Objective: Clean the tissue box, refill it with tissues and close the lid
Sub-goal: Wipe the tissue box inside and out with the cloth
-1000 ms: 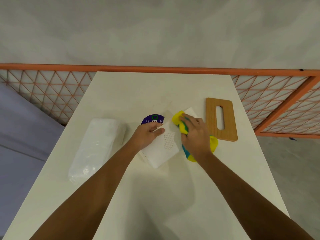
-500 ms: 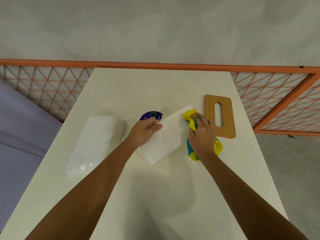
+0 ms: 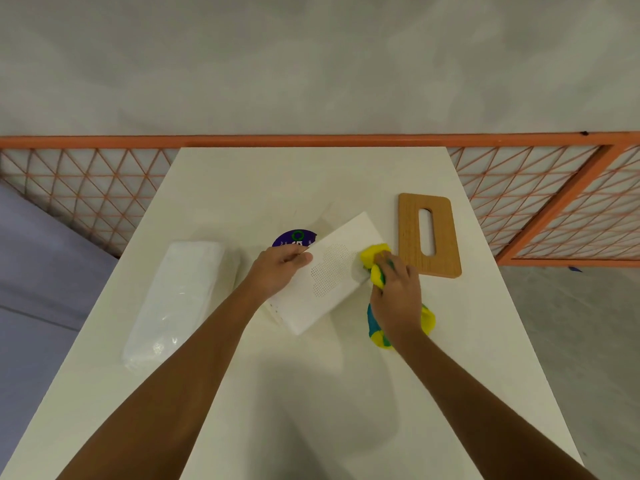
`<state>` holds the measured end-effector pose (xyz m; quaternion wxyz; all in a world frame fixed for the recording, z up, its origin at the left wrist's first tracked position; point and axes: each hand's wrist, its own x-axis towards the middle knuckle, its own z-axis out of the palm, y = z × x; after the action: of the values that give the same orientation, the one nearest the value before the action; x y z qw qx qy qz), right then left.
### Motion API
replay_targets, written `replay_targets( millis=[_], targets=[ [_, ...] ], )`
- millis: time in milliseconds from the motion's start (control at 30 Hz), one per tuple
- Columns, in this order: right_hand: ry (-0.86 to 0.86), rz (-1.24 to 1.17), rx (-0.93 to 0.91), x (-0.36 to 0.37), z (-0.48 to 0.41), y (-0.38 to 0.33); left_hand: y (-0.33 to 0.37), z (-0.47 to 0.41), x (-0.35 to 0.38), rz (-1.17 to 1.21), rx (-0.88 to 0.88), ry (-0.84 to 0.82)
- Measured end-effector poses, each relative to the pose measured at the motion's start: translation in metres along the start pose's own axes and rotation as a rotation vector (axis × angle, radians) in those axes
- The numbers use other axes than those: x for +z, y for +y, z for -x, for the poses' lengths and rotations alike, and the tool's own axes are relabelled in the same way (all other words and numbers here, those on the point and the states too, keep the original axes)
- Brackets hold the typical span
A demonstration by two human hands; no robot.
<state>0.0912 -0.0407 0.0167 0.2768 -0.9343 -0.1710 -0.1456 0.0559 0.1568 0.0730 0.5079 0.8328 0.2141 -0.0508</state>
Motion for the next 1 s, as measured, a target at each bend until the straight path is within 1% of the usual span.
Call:
replay_targets(
  millis=[67, 133, 200, 300, 333, 433, 500, 533, 633, 667, 700, 767, 833, 867, 933, 1000],
  targets=[
    [0.017, 0.055, -0.121, 0.001, 0.013, -0.005, 0.000, -0.001, 0.000, -0.003, -0.001, -0.003],
    [0.016, 0.063, -0.172, 0.000, 0.012, -0.002, 0.001, 0.000, 0.000, 0.007, -0.003, -0.009],
    [-0.011, 0.054, -0.138, -0.002, 0.002, 0.002, 0.002, 0.000, 0.000, 0.002, -0.003, -0.012],
    [-0.014, 0.039, 0.001, -0.002, -0.001, -0.010, 0.002, 0.000, 0.001, -0.014, -0.003, -0.011],
    [-0.006, 0.061, -0.006, -0.001, 0.004, -0.017, 0.002, 0.000, 0.001, -0.018, -0.004, -0.011],
    [-0.013, 0.102, -0.153, 0.001, 0.020, -0.031, 0.003, 0.000, 0.000, -0.037, -0.004, -0.013],
    [0.000, 0.116, -0.195, -0.002, 0.011, -0.028, 0.003, 0.001, 0.000, -0.033, 0.003, -0.010],
    [-0.007, 0.120, -0.160, -0.004, 0.003, -0.025, 0.003, 0.001, 0.001, -0.030, 0.007, -0.015],
    [-0.041, 0.064, 0.097, -0.011, -0.027, -0.021, 0.005, 0.003, 0.003, -0.043, 0.023, -0.029],
    [-0.030, 0.073, 0.119, -0.012, -0.032, -0.024, 0.006, 0.003, 0.004, -0.043, 0.026, -0.027],
    [-0.026, 0.118, 0.074, -0.009, -0.034, -0.026, 0.006, 0.003, 0.004, -0.039, 0.028, -0.025],
    [-0.019, 0.200, -0.122, -0.006, -0.030, -0.035, 0.006, 0.002, 0.005, -0.061, 0.037, -0.028],
    [-0.031, 0.189, -0.280, -0.004, -0.026, -0.040, 0.004, 0.002, 0.005, -0.112, 0.068, -0.025],
    [-0.040, 0.182, -0.316, -0.003, -0.028, -0.040, 0.003, 0.002, 0.005, -0.114, 0.076, -0.022],
    [-0.045, 0.202, -0.318, -0.005, -0.039, -0.037, 0.002, 0.003, 0.005, -0.094, 0.068, -0.024],
    [-0.025, 0.226, -0.246, -0.006, -0.052, -0.031, 0.002, 0.004, 0.006, -0.045, 0.054, -0.031]
  ],
)
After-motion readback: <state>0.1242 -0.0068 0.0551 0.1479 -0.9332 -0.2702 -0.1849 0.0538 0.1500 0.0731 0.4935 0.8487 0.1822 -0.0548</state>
